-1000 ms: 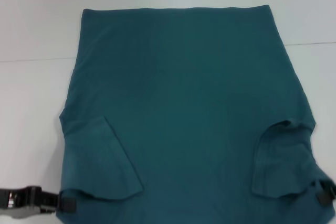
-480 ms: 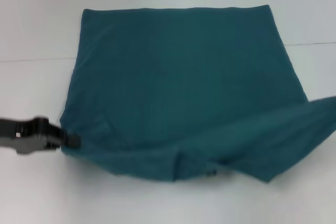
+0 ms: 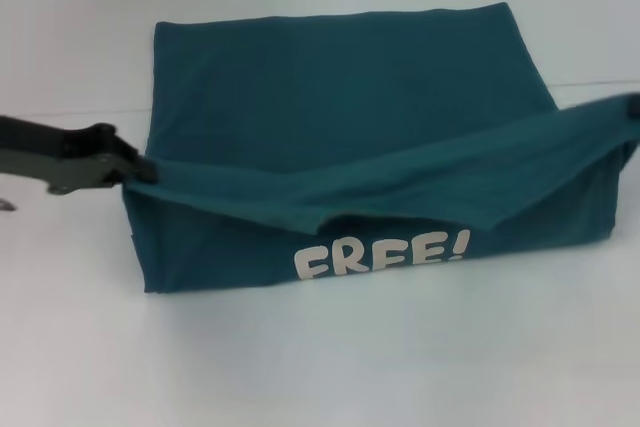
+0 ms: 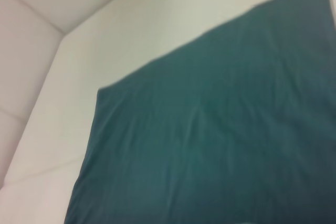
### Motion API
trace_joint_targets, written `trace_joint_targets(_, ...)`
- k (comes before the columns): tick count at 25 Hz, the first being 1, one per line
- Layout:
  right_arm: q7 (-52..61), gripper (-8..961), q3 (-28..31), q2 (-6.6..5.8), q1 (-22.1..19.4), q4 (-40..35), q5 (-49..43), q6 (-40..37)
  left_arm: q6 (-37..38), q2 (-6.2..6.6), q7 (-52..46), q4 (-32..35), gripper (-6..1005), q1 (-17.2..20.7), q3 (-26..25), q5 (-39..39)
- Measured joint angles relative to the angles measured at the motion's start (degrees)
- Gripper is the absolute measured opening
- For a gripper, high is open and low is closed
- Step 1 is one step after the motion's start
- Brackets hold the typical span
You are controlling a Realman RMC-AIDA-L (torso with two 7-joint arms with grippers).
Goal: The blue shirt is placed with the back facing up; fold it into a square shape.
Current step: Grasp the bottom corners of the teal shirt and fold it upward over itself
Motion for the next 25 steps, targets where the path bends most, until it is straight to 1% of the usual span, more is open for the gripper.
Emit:
trace_joint_targets(3,0.6,30,-3.3,1.56,1.7,0.4,-0.2,7.2,-7.0,-0.97,-0.1,-2.3,43,-1.2,2.5,0.0)
trace_joint_targets(4,0.7,30,-4.7,2.2,2.0,0.9,-0.2,10.2,-11.2,-1.73,-0.1,-3.0,42,-1.5,4.1,0.0)
trace_joint_targets(5,0.7,30,-7.7,3.37,2.5,2.1,-0.5,16.8,-12.3,-1.94,-0.1,-3.2,42,-1.5,4.5,0.0)
trace_joint_targets(6,0.7,30,-7.7,3.37,2.5,2.1,-0.5,16.8,-14.6,-2.46,-0.1,-3.3,42,-1.6,5.4,0.0)
trace_joint_targets(7,0.7,30,-9.0,3.97,2.7,3.1,-0.8,20.8,-17.7,-3.14,-0.1,-3.4,42,-1.6,6.6,0.0)
trace_joint_targets(9,0.8,30,-10.9,4.68,3.1,5.3,-1.2,26.8,-21.9,-4.05,0.2,-3.7,42,-1.5,8.1,0.0)
trace_joint_targets(12,0.7,31,-11.5,4.93,3.6,8.2,-1.4,31.4,-26.2,-4.71,0.4,-4.0,43,-1.5,9.5,0.0)
trace_joint_targets(14,0.7,31,-11.4,4.95,3.6,8.6,-1.4,32.6,-27.6,-4.89,0.2,-3.7,43,-1.6,10.2,0.0)
trace_joint_targets(16,0.8,31,-11.1,4.92,3.5,8.4,-1.1,32.8,-27.5,-4.8,-0.4,-3.5,44,-1.8,10.3,-0.1)
trace_joint_targets(21,0.4,31,-10.8,4.19,3.7,8.2,1.0,33.7,-28.1,-4.34,-1.9,-2.8,44,-3.3,10.1,-0.6)
trace_joint_targets(22,0.3,31,-11.1,4.28,4.1,8.5,1.2,35.7,-29.1,-4.3,-2.0,-3.0,44,-3.9,10.2,-0.5)
trace_joint_targets(23,0.3,31,-11.1,4.28,4.1,8.5,1.2,35.7,-29.7,-4.35,-2.0,-3.2,44,-4.2,10.3,-0.4)
trace_joint_targets(25,0.1,31,-11.4,4.88,4.5,9.4,1.2,38.9,-32.4,-4.82,-1.6,-4.2,43,-5.1,10.4,-0.3)
